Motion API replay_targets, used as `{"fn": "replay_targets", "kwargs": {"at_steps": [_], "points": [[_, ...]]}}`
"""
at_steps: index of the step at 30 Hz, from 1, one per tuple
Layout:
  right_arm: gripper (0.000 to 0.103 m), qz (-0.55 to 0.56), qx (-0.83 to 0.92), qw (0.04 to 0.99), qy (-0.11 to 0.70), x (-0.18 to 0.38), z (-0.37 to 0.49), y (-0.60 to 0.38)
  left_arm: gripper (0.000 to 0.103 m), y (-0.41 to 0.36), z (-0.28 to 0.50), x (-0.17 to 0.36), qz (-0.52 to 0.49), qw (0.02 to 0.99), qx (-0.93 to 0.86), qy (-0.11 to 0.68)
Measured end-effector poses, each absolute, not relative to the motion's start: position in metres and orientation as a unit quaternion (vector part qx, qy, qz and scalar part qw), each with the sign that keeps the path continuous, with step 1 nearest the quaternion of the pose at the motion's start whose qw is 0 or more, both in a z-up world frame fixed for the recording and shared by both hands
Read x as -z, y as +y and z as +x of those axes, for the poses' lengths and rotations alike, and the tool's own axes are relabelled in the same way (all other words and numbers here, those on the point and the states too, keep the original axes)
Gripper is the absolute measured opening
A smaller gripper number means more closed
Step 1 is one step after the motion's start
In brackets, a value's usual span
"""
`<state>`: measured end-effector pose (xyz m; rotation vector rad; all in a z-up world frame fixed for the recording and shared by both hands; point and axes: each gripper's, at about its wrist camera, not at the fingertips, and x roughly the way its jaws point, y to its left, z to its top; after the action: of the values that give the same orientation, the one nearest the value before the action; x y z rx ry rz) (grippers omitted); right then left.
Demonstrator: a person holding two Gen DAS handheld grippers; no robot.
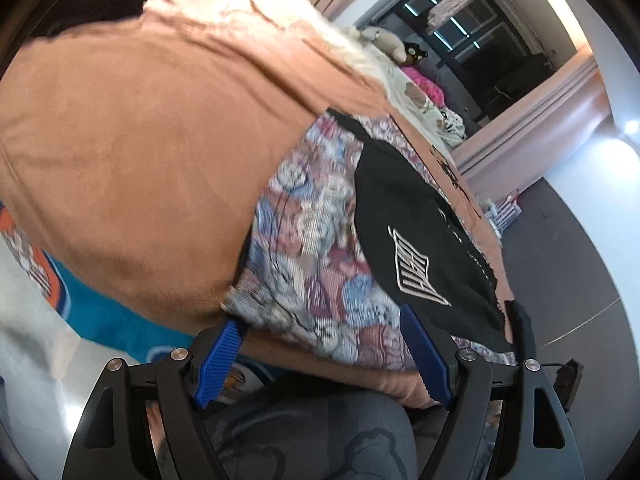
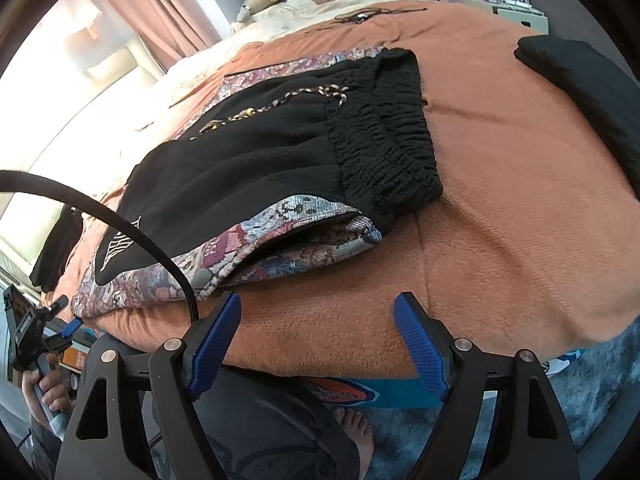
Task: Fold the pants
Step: 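Lower both tools toward the black shorts' waistband and patterned cloth edge, then close the left gripper on the patterned edge while the right gripper grasps the waistband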
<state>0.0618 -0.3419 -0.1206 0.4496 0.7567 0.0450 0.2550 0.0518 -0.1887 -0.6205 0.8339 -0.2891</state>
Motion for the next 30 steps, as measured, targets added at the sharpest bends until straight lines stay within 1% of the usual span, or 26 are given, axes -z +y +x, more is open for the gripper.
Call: {"fn": "replay_targets", "kwargs": {"at_steps": [5,6,7,8,10,13,17,19,21,23,26,28,30], "points": [[0.079,0.211,-0.018,0.910,0.357,0.109,0.068,-0.341,0.077,0.053,0.254,0.183,-0.299,0.863,0.154,0.378],[0.079,0.214,-0.017,0.911,0.352,0.106,0.068,-0.343,0.069,0.053,0.256,0.186,-0.297,0.861,0.152,0.383],[0.079,0.218,-0.014,0.912,0.346,0.105,0.068,-0.345,0.057,0.052,0.257,0.189,-0.298,0.859,0.151,0.388],[0.079,0.224,-0.011,0.912,0.343,0.106,0.068,-0.347,0.053,0.053,0.260,0.194,-0.304,0.853,0.150,0.397],[0.079,0.238,-0.004,0.908,0.343,0.112,0.068,-0.352,0.040,0.055,0.261,0.201,-0.315,0.847,0.141,0.404],[0.078,0.278,-0.006,0.898,0.342,0.122,0.066,-0.360,0.038,0.060,0.260,0.204,-0.325,0.844,0.141,0.402],[0.071,0.314,-0.015,0.890,0.330,0.126,0.068,-0.367,0.036,0.059,0.261,0.202,-0.326,0.844,0.136,0.403],[0.064,0.335,-0.022,0.884,0.325,0.127,0.072,-0.371,0.030,0.060,0.261,0.204,-0.328,0.844,0.134,0.403],[0.059,0.359,-0.031,0.876,0.319,0.129,0.078,-0.377,0.027,0.062,0.260,0.206,-0.335,0.841,0.134,0.404],[0.054,0.374,-0.028,0.870,0.321,0.133,0.081,-0.382,0.027,0.065,0.260,0.207,-0.343,0.838,0.136,0.403],[0.042,0.398,-0.033,0.861,0.316,0.138,0.085,-0.389,0.027,0.066,0.258,0.207,-0.344,0.837,0.136,0.403],[0.019,0.404,-0.035,0.859,0.314,0.140,0.087,-0.393,0.025,0.066,0.260,0.207,-0.347,0.835,0.135,0.404],[0.014,0.407,-0.036,0.857,0.314,0.141,0.088,-0.395,0.022,0.069,0.264,0.210,-0.359,0.830,0.132,0.405]]}}
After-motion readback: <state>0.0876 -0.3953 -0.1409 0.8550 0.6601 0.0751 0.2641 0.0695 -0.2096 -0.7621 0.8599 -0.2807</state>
